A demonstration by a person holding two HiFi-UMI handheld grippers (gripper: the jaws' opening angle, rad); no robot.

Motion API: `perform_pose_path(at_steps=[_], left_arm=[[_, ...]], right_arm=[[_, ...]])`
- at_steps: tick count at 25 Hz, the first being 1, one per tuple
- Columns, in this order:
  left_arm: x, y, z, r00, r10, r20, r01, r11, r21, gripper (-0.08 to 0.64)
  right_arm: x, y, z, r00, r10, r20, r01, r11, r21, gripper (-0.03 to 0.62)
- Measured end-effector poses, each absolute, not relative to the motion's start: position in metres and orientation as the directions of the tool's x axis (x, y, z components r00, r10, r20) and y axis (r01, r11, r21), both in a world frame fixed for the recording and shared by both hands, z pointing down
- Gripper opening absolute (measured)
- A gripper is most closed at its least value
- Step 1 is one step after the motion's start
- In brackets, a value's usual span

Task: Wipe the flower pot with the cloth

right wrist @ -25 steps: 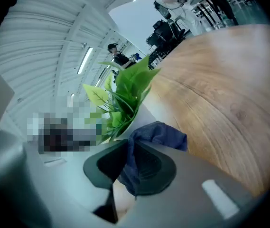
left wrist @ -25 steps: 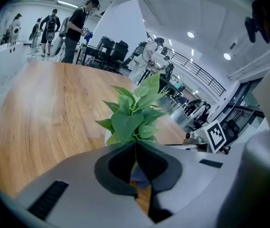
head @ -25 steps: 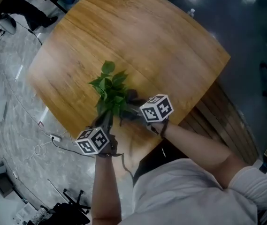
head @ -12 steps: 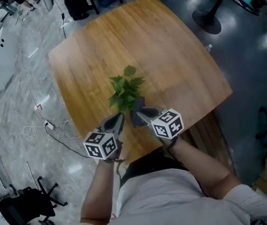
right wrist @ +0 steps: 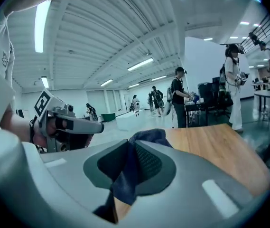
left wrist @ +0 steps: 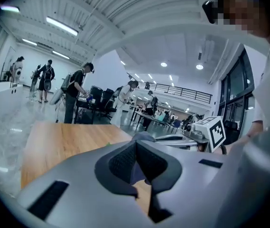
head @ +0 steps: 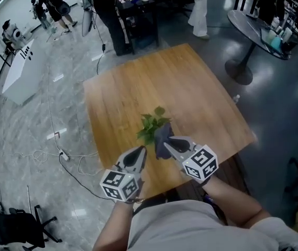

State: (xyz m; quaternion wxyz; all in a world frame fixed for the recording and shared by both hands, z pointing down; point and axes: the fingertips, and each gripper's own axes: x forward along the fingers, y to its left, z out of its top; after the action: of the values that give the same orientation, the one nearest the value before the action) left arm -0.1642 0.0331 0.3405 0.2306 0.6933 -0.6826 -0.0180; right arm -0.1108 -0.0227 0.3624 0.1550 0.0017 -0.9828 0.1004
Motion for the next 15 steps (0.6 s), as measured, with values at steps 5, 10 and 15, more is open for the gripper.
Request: perform_pose_path(at_steps=[5, 10, 15], left_arm=[[-0.158, 0.043, 0.276, 0.008, -0.981, 0.194, -0.962, 0.046, 0.268, 0.008], [-0.158, 0.059, 0.223, -0.039, -0.991, 0.131, -0.978, 0.065, 0.198, 0.008], [-0.157, 0.061, 0.187, -0.085, -0.989, 0.123, -0.986, 0.101, 0.132, 0.006]], right_arm=[[-0.107, -0.011, 0.289, -0.976, 0.044, 0.212, 0.018, 0.992, -0.124, 0.044], [-0.107, 0.008, 0.227, -0.989, 0.038, 0.143, 0.034, 0.999, -0.034, 0.045], [-0.104, 0.003, 0.187, -0.997, 0.007, 0.083, 0.005, 1.0, -0.028, 0.044]])
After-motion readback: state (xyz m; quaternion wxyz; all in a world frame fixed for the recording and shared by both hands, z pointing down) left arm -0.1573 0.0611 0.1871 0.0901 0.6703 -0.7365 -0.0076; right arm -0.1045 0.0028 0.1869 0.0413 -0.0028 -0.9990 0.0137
